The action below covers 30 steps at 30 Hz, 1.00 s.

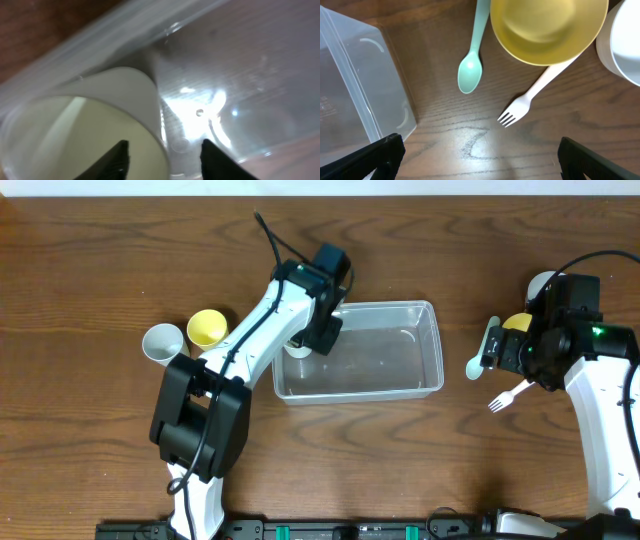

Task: Pack container
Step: 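Carry the white cup into the clear box and release it, then grasp the yellow cup with the left gripper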

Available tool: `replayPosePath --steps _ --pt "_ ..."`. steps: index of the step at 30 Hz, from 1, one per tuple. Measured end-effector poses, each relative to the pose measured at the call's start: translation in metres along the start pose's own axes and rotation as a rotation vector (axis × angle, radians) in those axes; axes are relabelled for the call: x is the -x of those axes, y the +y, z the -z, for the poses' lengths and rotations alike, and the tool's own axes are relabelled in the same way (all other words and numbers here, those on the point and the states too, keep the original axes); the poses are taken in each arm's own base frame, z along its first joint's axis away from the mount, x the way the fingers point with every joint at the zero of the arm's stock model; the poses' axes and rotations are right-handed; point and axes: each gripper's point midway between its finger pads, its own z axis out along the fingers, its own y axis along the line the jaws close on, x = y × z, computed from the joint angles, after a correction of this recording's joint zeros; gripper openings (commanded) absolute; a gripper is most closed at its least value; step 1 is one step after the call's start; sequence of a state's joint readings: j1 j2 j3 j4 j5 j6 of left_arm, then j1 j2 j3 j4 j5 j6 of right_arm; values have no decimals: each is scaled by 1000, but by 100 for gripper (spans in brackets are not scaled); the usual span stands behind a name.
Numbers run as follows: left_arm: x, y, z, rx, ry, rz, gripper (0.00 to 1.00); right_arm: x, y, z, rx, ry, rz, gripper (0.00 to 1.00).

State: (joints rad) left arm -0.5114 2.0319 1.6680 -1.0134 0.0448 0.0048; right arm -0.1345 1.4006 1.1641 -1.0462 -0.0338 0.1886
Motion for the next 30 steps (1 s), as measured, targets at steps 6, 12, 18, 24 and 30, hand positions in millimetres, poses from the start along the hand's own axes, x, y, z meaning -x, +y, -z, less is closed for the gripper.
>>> replayPosePath --steps 6,12,18,24,30 --pt "34 -6 75 17 -143 -30 73 -1 0 0 -1 6 1 99" --pt "31 43 164 95 -332 95 79 -1 0 0 -1 6 2 99" --pt "7 131 161 145 -284 347 79 -1 0 0 -1 5 2 99" --pt "-21 164 78 114 -45 459 78 -1 0 0 -1 5 2 99" --pt "-47 164 13 74 148 486 73 -1 0 0 -1 5 2 99"
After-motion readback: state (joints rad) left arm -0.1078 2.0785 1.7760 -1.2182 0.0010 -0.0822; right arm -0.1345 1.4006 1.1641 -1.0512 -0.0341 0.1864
